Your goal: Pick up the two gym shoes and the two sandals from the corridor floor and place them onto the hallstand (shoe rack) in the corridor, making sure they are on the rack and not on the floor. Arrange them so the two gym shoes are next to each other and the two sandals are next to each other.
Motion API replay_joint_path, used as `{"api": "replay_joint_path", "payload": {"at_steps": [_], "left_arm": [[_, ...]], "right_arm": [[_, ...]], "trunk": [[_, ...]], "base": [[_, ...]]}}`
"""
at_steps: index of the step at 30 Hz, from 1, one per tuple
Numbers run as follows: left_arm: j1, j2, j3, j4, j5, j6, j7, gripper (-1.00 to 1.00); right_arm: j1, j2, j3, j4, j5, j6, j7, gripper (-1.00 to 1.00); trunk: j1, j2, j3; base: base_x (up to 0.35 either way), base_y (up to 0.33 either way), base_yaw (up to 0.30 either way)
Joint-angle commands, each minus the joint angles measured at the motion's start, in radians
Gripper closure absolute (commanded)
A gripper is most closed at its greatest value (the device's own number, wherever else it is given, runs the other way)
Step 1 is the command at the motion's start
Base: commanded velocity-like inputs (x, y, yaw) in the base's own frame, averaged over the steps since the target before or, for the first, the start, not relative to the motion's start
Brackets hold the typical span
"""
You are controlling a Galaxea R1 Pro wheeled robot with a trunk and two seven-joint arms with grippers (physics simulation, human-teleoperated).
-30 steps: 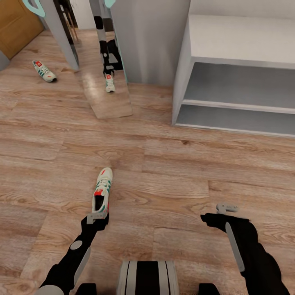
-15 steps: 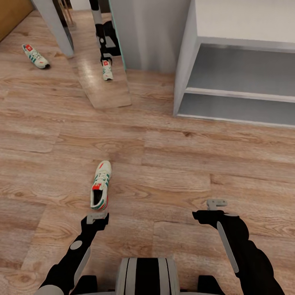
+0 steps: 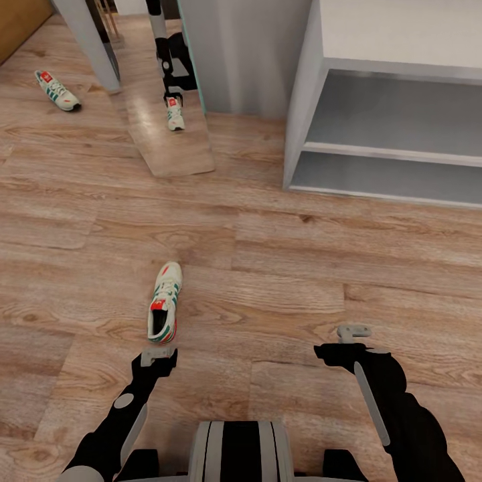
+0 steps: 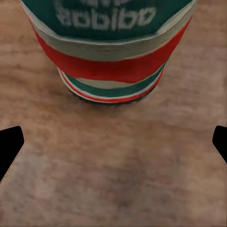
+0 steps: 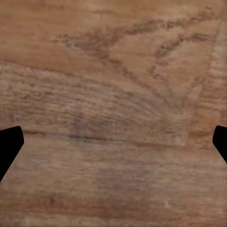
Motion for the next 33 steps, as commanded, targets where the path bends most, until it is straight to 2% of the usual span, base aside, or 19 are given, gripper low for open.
{"api": "replay_joint_path", "payload": {"at_steps": [1, 9, 25, 33], "left_arm": [[0.000, 0.000, 0.000, 0.000, 0.000, 0.000, 0.000, -1.00], [0.000, 0.001, 0.000, 0.000, 0.000, 0.000, 0.000, -1.00], [0.005, 0.000, -0.001, -0.001, 0.001, 0.000, 0.000, -1.00], [0.005, 0.000, -0.001, -0.001, 0.004, 0.000, 0.000, -1.00]], "right_arm": [[0.000, 0.000, 0.000, 0.000, 0.000, 0.000, 0.000, -1.00], [0.000, -0.001, 0.004, 0.000, 0.000, 0.000, 0.000, -1.00], [0.000, -0.001, 0.005, 0.000, 0.000, 0.000, 0.000, -1.00], [0.000, -0.001, 0.003, 0.000, 0.000, 0.000, 0.000, -1.00]], "trunk": [[0.000, 0.000, 0.000], [0.000, 0.000, 0.000], [0.000, 0.000, 0.000], [0.000, 0.000, 0.000]], "base": [[0.110, 0.000, 0.000], [0.133, -0.008, 0.000], [0.013, -0.001, 0.000], [0.152, 0.000, 0.000]]}}
